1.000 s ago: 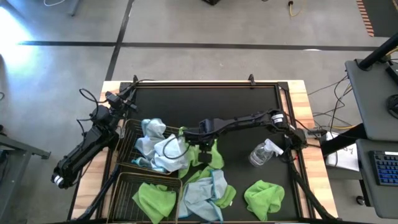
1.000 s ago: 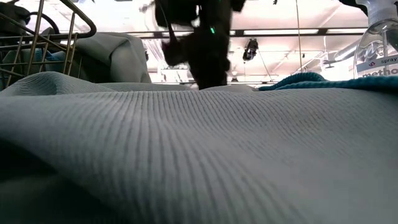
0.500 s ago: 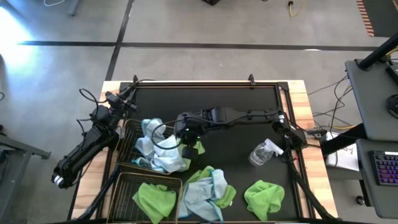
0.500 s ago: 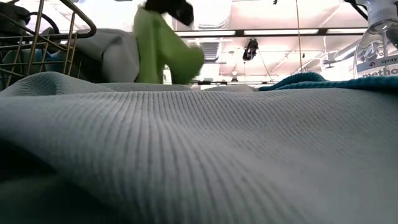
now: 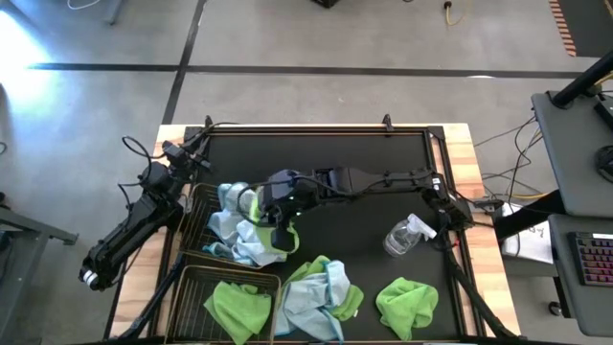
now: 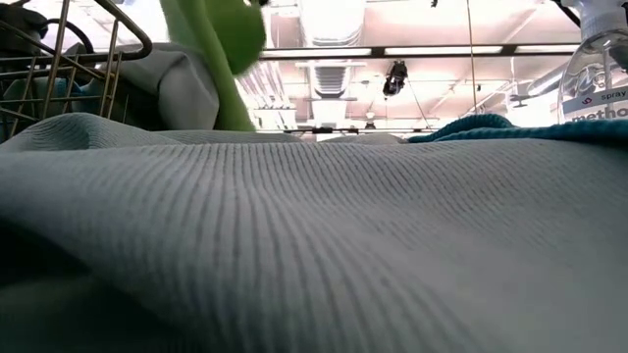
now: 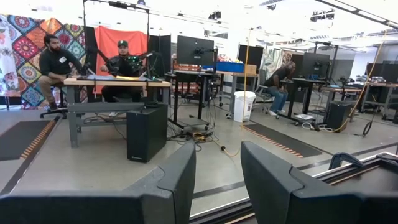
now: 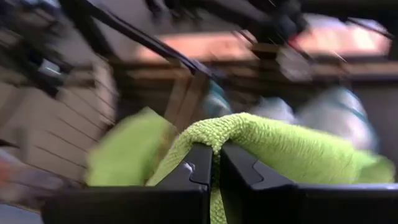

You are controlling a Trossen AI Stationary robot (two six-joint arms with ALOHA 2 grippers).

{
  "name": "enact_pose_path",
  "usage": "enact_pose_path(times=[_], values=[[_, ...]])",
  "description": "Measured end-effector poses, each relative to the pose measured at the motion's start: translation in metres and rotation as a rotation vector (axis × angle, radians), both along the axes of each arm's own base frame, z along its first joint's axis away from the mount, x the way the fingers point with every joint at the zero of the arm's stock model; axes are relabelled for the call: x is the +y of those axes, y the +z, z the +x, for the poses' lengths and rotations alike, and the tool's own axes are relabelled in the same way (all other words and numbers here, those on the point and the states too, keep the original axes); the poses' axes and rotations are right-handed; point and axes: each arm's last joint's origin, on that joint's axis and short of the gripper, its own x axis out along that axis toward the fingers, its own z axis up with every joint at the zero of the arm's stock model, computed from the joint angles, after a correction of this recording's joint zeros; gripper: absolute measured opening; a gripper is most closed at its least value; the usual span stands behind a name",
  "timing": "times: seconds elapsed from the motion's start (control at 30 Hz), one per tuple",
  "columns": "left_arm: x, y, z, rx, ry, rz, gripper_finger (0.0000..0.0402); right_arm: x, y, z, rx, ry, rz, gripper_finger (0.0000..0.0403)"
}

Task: Sort microfiber towel by color & place in baskets
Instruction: Put the top center green towel into the bottom wire basket

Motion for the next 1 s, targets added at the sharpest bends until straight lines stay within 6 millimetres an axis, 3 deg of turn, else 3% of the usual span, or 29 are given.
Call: enact_pose_path(times=[0.17, 0.43, 0.87, 1.0], values=[[0.000, 0.000, 0.000, 0.000, 0.001, 0.000, 0.0113, 0.005, 0.015, 0.006, -0.145, 0.102, 0.126, 0.0009], [0.000, 0.000, 0.000, 0.000, 0.000, 0.000, 0.0113, 0.014, 0.026, 0.009, -0.257, 0.147, 0.162, 0.0009], [0.000, 0.000, 0.000, 0.000, 0.000, 0.000, 0.0113, 0.073, 0.034, -0.002, -0.319, 0.331, 0.228, 0.0009], [0.000, 0.000, 0.000, 0.000, 0.001, 0.000, 0.0113, 0.083, 0.034, -0.004, -0.321, 0.352, 0.224, 0.0009]])
